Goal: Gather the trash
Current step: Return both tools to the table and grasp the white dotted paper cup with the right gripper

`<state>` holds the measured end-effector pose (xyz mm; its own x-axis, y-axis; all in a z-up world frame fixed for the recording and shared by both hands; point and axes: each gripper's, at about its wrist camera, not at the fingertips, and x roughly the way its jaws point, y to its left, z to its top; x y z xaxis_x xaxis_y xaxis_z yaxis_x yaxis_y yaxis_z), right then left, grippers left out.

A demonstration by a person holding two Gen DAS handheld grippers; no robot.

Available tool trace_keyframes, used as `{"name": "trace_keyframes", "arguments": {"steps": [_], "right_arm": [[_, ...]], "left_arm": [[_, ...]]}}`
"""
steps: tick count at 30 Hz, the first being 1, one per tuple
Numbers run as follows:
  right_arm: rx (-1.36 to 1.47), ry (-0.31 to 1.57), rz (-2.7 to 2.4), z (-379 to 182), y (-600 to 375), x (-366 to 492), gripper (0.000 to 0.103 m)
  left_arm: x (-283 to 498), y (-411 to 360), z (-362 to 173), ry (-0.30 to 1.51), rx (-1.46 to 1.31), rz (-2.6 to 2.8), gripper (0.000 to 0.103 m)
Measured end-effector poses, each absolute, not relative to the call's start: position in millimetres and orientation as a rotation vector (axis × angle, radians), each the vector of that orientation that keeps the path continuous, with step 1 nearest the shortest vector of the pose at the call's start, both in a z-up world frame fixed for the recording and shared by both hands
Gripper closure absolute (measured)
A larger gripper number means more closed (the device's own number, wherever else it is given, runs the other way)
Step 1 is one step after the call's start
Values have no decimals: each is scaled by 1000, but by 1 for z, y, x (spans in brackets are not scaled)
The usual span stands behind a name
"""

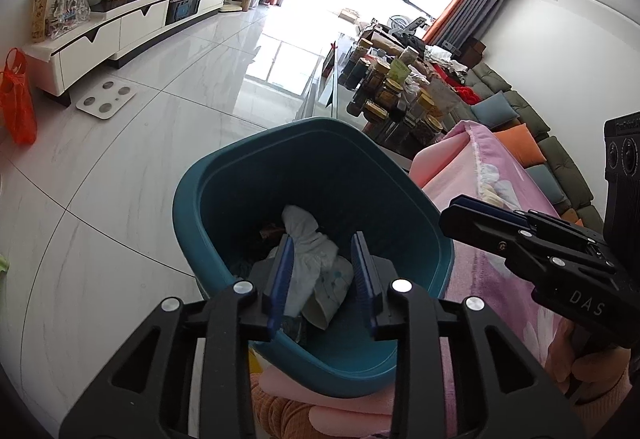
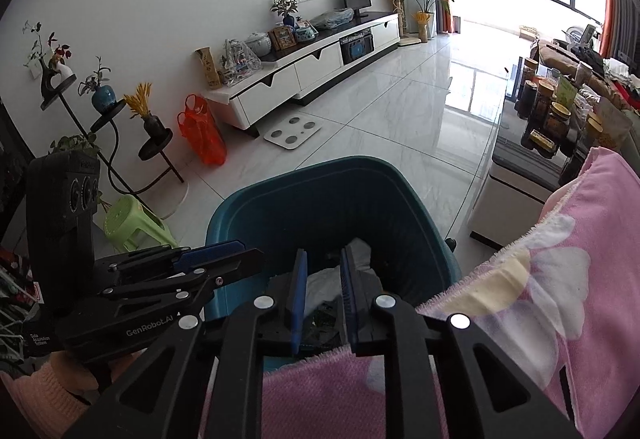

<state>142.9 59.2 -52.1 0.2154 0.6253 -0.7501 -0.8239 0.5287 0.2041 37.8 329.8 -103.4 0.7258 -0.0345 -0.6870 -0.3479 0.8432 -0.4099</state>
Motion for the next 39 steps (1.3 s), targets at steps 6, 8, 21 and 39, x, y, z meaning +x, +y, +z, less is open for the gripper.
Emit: {"name": "trace_keyframes", "arguments": {"steps": [6,8,21,39], "right_arm": [[-202,874,1035,-42,33,135,80],[-193,848,1030,-35,19,130,76],[-43,729,757,-4,-158,110,70],[206,743,387,-40,-343,104,59]], "left_arm": [[27,319,-85,690,-518,161,62],[23,309,-75,670,-489,133,60],[40,168,-41,670,-278,-232,56],[82,36,-49,761,-140,-475,56]]}}
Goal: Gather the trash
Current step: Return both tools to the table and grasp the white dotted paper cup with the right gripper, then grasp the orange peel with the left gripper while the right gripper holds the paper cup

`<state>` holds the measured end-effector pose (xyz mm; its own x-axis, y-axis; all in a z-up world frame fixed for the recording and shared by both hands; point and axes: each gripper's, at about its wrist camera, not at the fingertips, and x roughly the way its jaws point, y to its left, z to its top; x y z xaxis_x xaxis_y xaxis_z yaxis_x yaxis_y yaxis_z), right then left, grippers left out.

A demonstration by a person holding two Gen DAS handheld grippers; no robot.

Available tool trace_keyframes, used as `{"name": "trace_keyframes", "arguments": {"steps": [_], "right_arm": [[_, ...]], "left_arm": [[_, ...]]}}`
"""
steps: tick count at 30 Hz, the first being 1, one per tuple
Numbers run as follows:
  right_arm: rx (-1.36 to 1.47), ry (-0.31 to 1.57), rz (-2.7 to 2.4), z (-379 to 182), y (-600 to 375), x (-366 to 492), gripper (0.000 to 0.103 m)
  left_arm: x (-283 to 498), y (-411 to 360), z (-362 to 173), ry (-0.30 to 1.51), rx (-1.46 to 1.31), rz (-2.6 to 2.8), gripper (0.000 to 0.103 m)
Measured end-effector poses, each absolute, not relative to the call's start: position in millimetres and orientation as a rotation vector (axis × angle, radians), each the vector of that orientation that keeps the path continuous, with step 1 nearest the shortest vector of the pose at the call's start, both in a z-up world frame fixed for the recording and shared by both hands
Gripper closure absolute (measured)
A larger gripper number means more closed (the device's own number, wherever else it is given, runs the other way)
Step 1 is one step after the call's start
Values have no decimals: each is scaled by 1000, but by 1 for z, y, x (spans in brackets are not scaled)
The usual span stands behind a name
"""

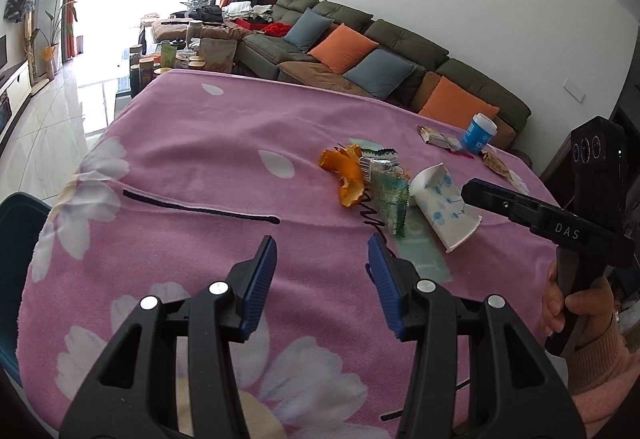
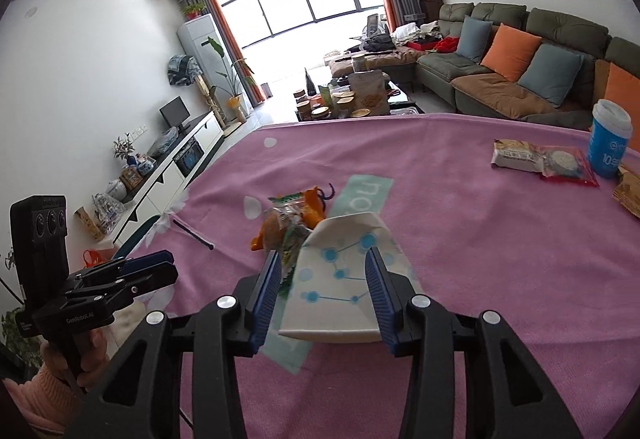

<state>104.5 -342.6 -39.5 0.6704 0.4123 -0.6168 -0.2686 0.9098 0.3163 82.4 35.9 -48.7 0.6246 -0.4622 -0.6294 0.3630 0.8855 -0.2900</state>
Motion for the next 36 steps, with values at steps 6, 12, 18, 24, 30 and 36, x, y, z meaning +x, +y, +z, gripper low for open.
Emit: {"name": "trace_keyframes", "arguments": {"steps": [6,12,18,24,30,36], "right_arm": [[315,799,383,-58,-373,124,49],[353,833,414,-69,-378,136,49],[381,860,458,-74,-381,143,54],[400,867,494,-75,-384,141,64],[403,860,505,-72,-386,132,70],[389,842,515,-67,-379,124,73]], "left_arm": [[110,0,-49,799,-87,-492,58],[138,-25,-57,849,-26,-484,69],[155,-37,-64,894,6,-482,73],[158,-34,-67,909,-17,-495,86],[148,-33,-63,882,-12,-497,89],[133,-22,-56,854,-44,-486,90]]}}
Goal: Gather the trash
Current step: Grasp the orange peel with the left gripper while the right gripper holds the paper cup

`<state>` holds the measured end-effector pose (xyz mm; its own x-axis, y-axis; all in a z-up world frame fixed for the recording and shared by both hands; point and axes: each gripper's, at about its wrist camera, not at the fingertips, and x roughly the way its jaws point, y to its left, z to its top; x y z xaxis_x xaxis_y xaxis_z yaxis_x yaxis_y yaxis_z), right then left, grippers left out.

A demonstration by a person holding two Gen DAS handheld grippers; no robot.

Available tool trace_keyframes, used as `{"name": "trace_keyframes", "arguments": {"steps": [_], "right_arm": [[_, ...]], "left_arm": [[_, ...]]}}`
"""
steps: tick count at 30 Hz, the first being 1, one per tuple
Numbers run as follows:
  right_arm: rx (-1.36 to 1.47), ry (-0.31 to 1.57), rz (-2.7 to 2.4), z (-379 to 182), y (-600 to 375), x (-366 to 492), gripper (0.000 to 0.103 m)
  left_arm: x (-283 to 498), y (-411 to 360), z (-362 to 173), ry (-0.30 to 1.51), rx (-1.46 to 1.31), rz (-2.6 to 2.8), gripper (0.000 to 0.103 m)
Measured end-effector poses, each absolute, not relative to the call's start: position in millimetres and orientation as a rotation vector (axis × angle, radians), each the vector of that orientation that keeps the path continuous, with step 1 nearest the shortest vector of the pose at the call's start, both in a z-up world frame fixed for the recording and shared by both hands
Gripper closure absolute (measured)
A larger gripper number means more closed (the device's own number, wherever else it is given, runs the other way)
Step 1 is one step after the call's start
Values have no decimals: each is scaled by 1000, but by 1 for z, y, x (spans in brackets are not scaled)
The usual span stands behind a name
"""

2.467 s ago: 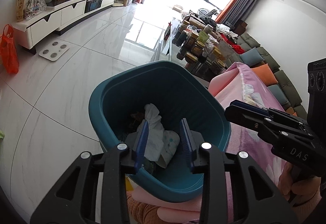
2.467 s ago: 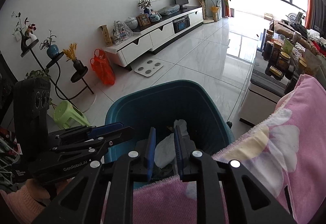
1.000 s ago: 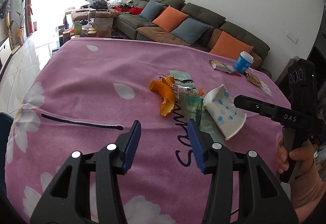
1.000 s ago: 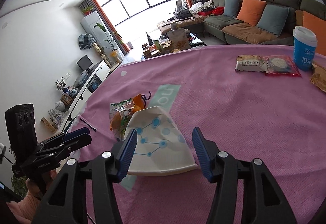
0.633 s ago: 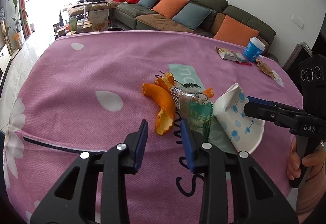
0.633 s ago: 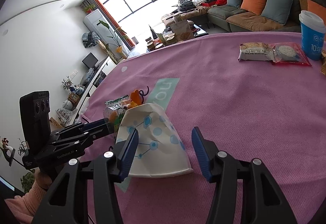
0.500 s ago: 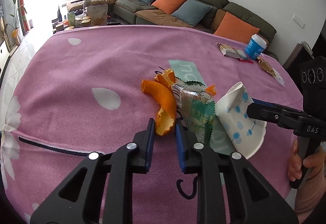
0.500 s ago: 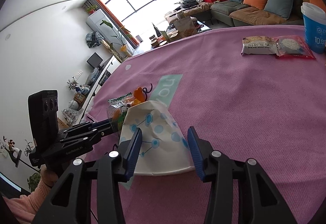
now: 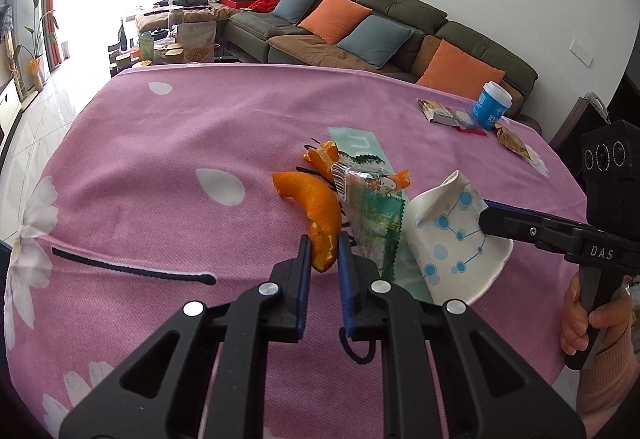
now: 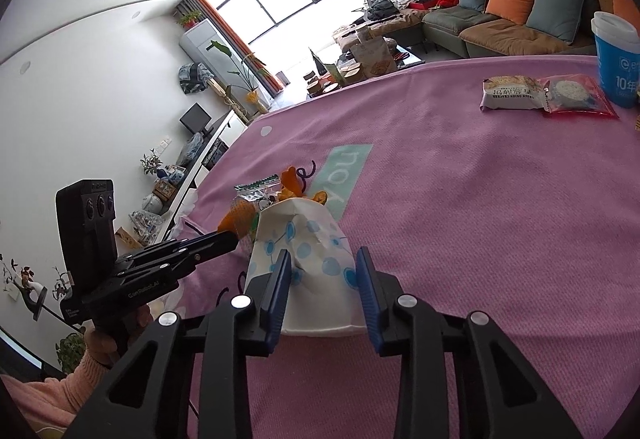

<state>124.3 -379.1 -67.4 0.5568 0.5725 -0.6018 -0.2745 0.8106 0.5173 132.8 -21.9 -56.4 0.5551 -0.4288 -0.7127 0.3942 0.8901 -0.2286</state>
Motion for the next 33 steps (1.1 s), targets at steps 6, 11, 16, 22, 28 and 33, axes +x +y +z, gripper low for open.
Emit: {"name": "trace_keyframes", "arguments": {"steps": [6,11,16,22,28,33], "right_arm": [[385,827,520,-64,-375,119,102],[459,855,523,-71,-381,123,53],[469,907,538,-80,-374,129,49],[459,907,561,-80,-367,125,66],[457,876,565,-73,-366,117,70],[422,850,578,-63,-358,111,70]], "left_arm": [[113,2,-52,829,-78,-449,90],[99,21,-50,820,-104,-436,90],[92,33,-49,818,-126,-432,90],[82,42,-49,810,-138,-424,90],[71,54,-47,799,-149,-410,90],[62,62,-44,786,-158,-398,90]]}}
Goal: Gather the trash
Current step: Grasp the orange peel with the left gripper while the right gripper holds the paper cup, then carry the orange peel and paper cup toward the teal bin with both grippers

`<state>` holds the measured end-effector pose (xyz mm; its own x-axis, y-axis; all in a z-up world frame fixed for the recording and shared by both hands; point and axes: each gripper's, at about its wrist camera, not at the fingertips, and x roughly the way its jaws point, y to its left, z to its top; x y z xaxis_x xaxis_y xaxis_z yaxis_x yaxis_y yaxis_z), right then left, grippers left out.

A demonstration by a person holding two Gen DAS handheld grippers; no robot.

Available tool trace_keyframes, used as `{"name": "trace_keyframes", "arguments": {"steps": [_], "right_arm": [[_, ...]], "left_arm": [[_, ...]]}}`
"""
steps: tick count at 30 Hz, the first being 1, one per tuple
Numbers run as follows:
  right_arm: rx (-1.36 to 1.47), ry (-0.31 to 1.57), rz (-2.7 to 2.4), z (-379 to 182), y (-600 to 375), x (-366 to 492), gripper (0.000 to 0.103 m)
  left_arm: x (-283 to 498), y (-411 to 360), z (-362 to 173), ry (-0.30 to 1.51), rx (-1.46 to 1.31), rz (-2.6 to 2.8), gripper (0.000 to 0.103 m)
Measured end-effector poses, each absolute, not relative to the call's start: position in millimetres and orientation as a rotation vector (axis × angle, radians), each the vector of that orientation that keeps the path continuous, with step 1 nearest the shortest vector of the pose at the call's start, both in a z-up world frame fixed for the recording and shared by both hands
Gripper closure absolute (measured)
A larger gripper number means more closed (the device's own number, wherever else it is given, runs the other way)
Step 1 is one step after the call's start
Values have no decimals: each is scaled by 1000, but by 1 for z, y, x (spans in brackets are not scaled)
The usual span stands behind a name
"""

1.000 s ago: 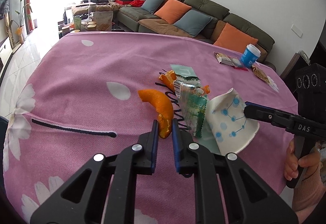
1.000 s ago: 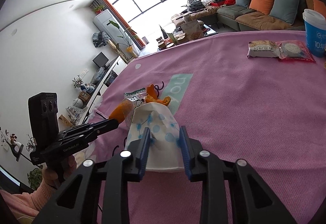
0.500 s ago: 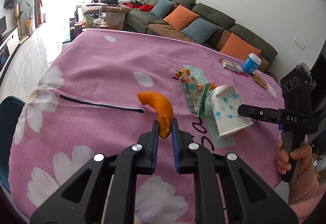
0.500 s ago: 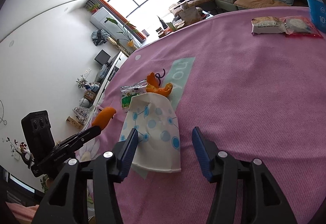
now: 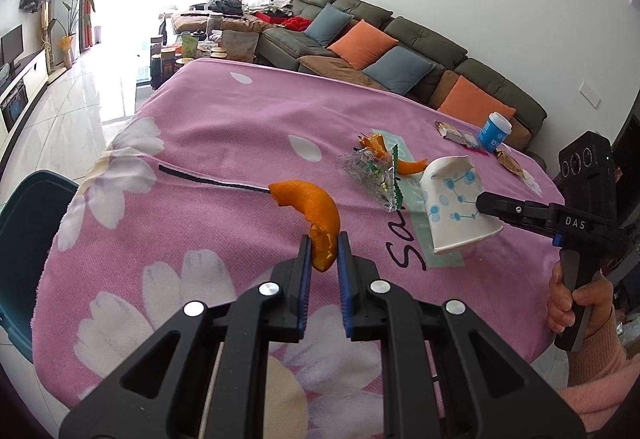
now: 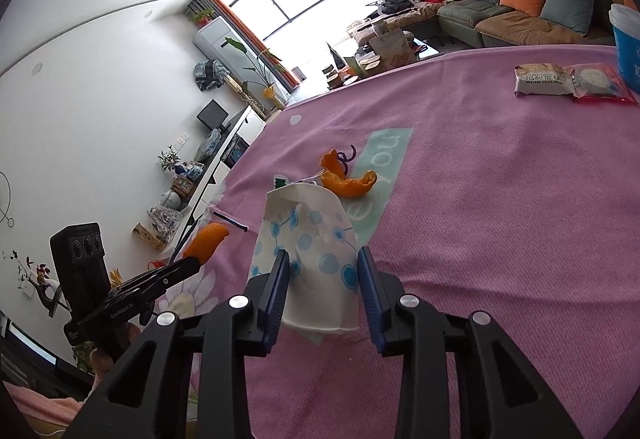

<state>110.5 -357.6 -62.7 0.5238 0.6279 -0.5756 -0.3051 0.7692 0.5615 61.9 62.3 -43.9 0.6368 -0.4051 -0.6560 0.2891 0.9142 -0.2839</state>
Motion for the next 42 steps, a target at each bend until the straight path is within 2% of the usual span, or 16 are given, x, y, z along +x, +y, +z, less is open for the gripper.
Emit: {"name": "trace_keyframes", "arguments": {"steps": [17,42], "right_arm": [[355,811,685,-43,-306,105,70],[317,842,803,-43,-241,130,71]], "left_arm": [[34,93,-31,741,-165,-347,90],[18,142,-20,712,-188,-240,90]]}}
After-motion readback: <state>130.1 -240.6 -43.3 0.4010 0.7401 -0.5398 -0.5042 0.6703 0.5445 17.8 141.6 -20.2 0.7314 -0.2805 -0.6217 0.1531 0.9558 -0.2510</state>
